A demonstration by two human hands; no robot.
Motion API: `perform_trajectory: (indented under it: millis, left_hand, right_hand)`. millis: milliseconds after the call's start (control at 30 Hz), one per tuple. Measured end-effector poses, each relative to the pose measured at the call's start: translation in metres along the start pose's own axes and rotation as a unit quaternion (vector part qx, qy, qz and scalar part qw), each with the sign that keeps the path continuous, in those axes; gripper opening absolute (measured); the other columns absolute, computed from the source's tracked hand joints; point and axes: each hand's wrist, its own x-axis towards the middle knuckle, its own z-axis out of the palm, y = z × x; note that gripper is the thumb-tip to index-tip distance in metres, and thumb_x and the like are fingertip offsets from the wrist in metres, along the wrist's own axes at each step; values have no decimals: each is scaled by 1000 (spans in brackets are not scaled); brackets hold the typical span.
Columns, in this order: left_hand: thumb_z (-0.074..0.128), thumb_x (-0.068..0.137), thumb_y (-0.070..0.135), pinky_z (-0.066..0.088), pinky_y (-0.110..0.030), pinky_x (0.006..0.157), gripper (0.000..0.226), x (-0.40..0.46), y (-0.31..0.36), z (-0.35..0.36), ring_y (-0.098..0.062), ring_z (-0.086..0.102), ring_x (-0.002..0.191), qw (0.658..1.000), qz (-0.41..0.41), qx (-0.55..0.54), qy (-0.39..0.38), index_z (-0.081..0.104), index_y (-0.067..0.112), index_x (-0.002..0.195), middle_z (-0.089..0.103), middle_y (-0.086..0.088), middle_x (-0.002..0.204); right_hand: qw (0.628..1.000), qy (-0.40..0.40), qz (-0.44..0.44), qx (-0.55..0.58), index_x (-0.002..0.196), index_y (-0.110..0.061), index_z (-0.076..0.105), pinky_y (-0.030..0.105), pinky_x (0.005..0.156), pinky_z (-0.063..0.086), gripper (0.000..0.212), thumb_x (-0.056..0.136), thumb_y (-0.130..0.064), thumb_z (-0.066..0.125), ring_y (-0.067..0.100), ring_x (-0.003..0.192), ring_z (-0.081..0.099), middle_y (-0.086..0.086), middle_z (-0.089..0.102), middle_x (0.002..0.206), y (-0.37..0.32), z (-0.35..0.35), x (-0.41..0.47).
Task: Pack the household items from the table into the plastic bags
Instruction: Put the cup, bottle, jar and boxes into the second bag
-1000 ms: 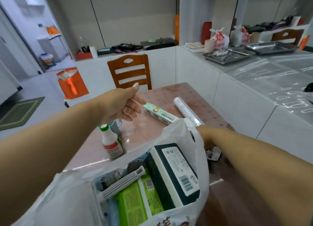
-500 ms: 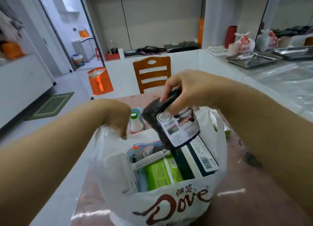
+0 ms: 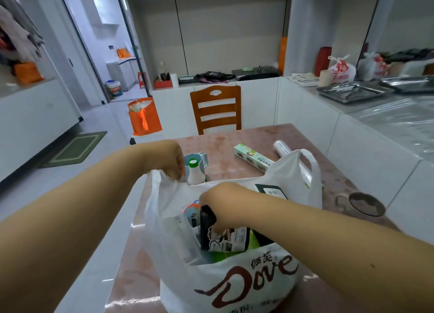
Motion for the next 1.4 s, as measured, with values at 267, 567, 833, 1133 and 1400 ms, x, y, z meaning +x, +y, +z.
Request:
perform_trajectory:
  millis: [267,567,833,1133,1400]
  left_hand:
    - [64,89,25,58,-25,63,13,19,-1,-14,-15,72,69,989,-53,-135,-33,67,17,80,74,-3,77]
    - [57,94,24,57,-38,73,20,74,-17,1,-29,69,81,972,-55,-227,-32,64,6,95,72,-13,85]
    - [58,92,32,60,-36,77,19,104,2,4,-23,71,88,966,-20,-252,-45,69,17,95,74,-5,94]
    - [21,89,70,53,-40,80,72,160,-62,38,-28,62,102,916,-119,-379,57,64,19,116,55,-9,130]
    - [24,92,65,43,-44,103,73,210,-76,83,-31,54,116,858,-140,-494,-31,51,9,131,50,-13,140]
  right_hand:
    - [983,29,4,179,144,-26,38,31,96,45,76,79,-48,71,18,116,56,-2,56,134,31,-59,-28]
    - [853,222,280,379,87,-17,66,35,82,56,20,91,-36,60,18,82,67,7,71,93,181,-49,-48]
    - [837,150,293,438,88,-18,69,22,61,40,20,92,-35,61,11,74,54,-6,56,93,207,15,-14]
    - [824,94,261,494,96,-18,67,31,74,57,17,91,-33,61,17,78,71,4,75,90,228,38,54]
    - [804,85,275,520,91,-18,68,29,71,55,23,86,-39,66,15,73,72,-3,76,77,255,80,73]
